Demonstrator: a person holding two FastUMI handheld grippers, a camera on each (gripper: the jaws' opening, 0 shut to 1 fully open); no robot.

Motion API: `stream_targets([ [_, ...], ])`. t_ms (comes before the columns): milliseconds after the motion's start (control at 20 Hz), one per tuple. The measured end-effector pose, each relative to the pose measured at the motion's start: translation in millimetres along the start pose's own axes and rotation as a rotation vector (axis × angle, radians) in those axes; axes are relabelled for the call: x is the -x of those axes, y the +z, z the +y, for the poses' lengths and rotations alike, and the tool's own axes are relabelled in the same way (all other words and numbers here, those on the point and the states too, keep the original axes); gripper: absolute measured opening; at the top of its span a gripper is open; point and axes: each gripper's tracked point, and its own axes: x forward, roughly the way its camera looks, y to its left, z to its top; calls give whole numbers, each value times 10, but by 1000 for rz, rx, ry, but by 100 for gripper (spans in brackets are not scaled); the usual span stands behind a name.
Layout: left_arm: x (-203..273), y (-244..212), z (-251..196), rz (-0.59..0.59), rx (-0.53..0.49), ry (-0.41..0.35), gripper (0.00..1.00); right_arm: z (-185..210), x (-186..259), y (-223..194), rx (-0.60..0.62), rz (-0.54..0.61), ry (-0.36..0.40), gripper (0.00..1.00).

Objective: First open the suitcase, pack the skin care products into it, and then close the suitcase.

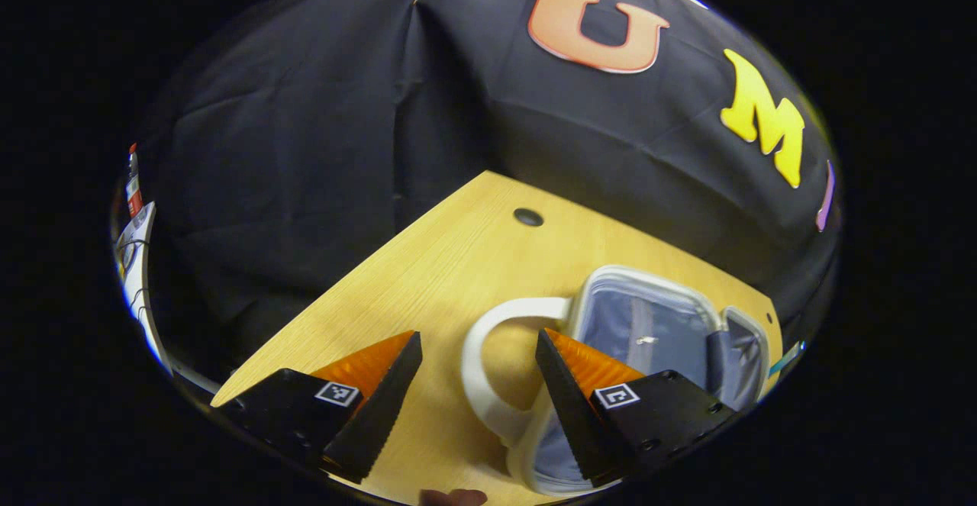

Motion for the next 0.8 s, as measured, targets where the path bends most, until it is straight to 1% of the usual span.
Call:
stream_targets([
  [50,67,62,-62,-26,-24,15,97,-29,-15,-31,-12,-1,6,82],
  [100,185,188,-190,-64,-52,13,98,-80,-20,-41,-28,-6,6,82],
  [200,479,447,-489,-157,-102,23,98,-211,-10,-69,-54,-9,1,82],
  [300,721,528,-929,-212,-138,-15,98,-369,-2,-115,-78,-17,-10,83],
  [500,1222,438,-1958,-269,-198,-87,98,-683,36,-220,-119,-34,-27,82],
  [550,1324,371,-2191,-278,-201,-97,98,-757,50,-257,-131,-33,-34,82],
  [600,1401,232,-2466,-264,-187,-118,98,-831,72,-287,-142,-35,-40,82],
  [700,1545,-85,-3081,-229,-172,-190,98,-987,117,-352,-155,-40,-55,82],
  [800,1656,-418,-3594,-205,-206,-264,98,-1142,182,-449,-162,-33,-69,82],
])
